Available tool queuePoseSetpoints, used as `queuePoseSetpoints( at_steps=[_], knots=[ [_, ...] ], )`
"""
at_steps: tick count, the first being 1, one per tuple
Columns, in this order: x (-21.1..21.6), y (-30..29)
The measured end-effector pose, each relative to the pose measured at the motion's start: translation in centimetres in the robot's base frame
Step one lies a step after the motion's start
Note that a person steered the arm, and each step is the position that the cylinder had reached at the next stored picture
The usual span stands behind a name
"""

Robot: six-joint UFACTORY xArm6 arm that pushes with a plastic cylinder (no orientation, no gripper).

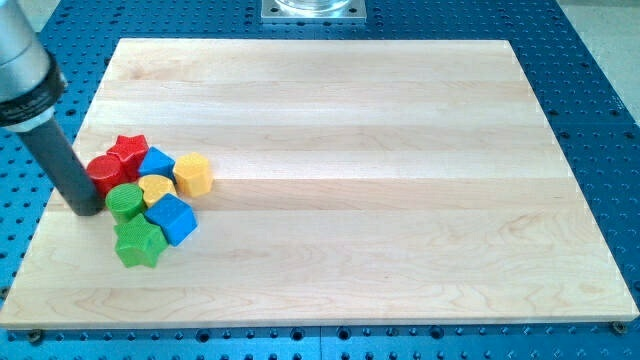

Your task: Place the green star at the top left corner of the board

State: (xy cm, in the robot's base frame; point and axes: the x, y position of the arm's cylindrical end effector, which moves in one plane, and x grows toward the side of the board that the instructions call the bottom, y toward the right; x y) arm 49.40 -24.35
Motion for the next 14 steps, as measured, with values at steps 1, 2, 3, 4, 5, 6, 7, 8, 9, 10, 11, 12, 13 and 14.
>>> queuePoseSetpoints(
  at_steps=[1,2,3,4,5,6,7,8,9,10,11,12,13,14],
  knots=[
    [-0.3,-3.5],
    [-4.1,-4.0],
    [-7.2,-0.6],
    [-7.1,2.5],
    [-7.1,-2.0],
    [-5.2,-3.6],
    [-4.7,1.2],
    [-2.2,-1.2],
    [1.0,-1.2],
    [2.7,-1.2],
    [2.7,-1.2],
    [3.2,-1.0],
    [3.7,1.0],
    [4.5,4.1]
  ],
)
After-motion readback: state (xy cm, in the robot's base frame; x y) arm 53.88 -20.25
